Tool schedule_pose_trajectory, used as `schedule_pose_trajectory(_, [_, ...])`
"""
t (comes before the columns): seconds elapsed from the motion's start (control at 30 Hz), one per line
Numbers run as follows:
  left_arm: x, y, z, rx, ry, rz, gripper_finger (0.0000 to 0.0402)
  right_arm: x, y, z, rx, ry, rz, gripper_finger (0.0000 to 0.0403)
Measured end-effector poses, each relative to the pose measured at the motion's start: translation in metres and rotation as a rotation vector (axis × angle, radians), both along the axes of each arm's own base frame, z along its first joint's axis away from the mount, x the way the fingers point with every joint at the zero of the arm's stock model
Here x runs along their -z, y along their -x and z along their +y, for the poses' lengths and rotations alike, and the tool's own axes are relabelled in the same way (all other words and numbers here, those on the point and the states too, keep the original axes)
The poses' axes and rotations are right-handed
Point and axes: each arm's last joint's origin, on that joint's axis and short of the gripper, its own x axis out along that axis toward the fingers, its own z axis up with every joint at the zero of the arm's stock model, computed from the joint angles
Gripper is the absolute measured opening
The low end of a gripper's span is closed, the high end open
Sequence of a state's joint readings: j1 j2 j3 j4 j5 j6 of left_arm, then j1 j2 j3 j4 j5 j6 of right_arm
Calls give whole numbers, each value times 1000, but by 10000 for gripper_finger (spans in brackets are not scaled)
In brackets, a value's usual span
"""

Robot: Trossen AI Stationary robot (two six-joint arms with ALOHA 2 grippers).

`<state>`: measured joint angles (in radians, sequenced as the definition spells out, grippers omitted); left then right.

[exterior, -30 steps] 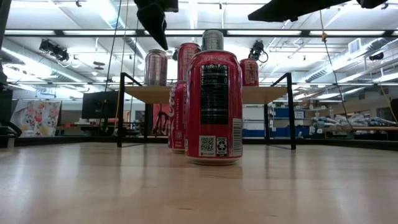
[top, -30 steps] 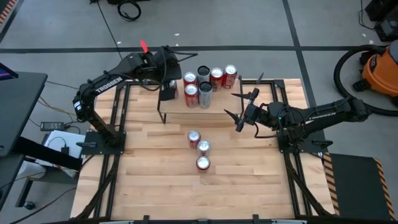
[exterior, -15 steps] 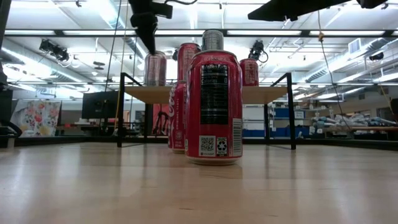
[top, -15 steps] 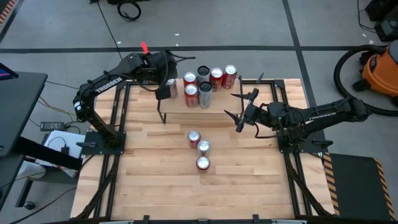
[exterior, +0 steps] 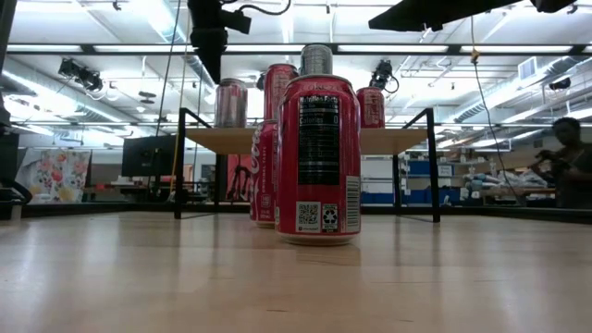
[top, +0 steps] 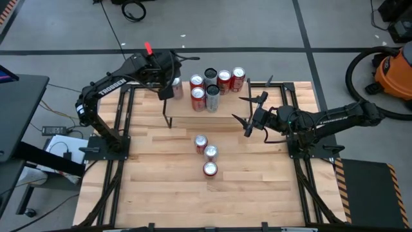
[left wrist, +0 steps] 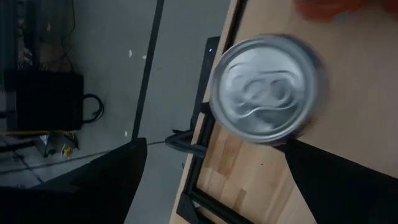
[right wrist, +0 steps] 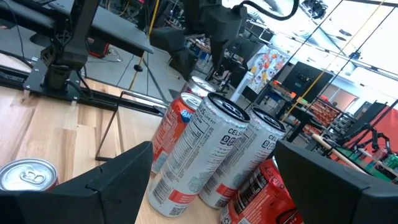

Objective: Place canned beverage on shelf
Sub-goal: Put the red soda can on the shelf aligned with the other red soda can

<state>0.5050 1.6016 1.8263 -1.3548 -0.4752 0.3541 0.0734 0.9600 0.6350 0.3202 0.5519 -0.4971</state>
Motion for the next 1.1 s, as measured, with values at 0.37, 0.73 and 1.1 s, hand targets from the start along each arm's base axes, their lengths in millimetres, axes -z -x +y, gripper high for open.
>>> schedule_pose_trajectory(0.37, [0, 12, 17, -90, 0, -11, 393, 0, 0, 0, 0, 0, 0, 347])
schedule_pose_trajectory(0.73, [1, 15, 22, -101, 38, -33, 393, 0, 0, -1, 10, -4, -2, 347])
schedule_pose_trajectory(1.1, [5, 21, 16, -168, 130, -16, 393, 0, 0, -2, 12, -3, 0, 347])
